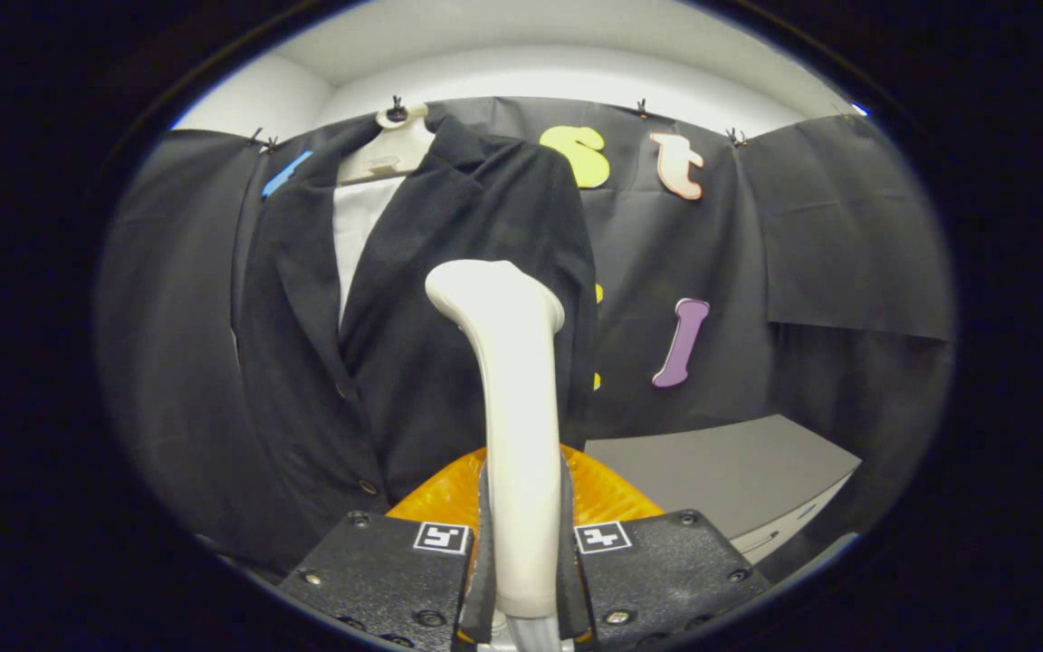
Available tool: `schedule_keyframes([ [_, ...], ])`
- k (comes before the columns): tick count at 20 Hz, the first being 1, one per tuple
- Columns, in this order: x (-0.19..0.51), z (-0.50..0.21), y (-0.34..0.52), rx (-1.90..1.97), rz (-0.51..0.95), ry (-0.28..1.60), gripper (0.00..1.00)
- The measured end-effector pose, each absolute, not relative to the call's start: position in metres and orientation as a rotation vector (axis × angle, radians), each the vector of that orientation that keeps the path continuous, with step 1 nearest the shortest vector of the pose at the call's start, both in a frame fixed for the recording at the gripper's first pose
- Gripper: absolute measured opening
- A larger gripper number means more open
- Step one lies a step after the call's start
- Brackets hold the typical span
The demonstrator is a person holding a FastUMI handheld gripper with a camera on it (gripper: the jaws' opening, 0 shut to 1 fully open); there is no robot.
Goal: Iron the clothes twice with a garment steamer, once on the left side and once on the right side.
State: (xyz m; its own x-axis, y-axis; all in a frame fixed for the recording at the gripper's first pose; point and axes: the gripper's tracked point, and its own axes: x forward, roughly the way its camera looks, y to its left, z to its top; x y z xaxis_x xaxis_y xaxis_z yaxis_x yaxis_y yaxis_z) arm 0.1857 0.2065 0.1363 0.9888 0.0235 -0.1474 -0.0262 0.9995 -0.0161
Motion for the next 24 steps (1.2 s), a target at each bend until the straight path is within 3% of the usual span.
schedule_keyframes([
  [15, 0.146, 0.014, 0.224, -0.061, 0.018, 0.313, 0.29],
  [24, 0.132, -0.022, 0.245, -0.145, 0.013, 0.301, 0.29],
])
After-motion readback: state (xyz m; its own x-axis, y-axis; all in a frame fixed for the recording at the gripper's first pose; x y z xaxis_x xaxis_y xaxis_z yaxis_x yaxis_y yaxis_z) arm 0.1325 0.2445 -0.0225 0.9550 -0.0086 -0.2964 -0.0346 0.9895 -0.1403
